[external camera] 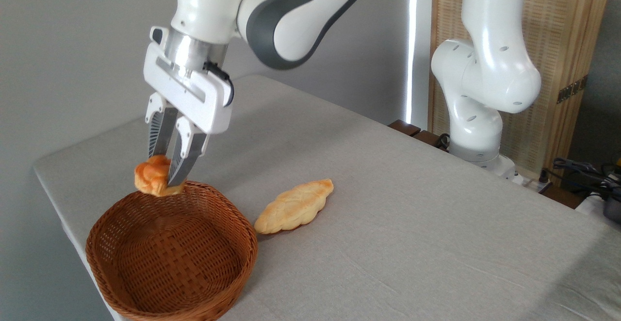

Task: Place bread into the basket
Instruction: 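Lift the held roll and carry it over the wicker basket, then open the gripper to release the roll into the basket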

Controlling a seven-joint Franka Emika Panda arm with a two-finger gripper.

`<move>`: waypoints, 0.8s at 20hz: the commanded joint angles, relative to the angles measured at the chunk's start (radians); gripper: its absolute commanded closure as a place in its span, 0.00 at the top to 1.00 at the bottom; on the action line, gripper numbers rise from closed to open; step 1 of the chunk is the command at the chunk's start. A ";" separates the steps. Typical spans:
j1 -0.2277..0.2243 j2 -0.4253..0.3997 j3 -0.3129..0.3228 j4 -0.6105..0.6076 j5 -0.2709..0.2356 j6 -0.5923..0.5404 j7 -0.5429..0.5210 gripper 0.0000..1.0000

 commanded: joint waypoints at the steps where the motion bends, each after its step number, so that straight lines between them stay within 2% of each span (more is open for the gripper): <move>1: -0.005 0.060 0.004 0.009 -0.001 0.082 -0.019 1.00; 6: -0.008 0.086 -0.004 0.009 0.001 0.099 -0.016 1.00; 12: -0.008 0.078 -0.004 0.009 0.001 0.094 -0.018 1.00; 16: -0.007 0.029 0.004 0.009 0.002 -0.027 -0.018 1.00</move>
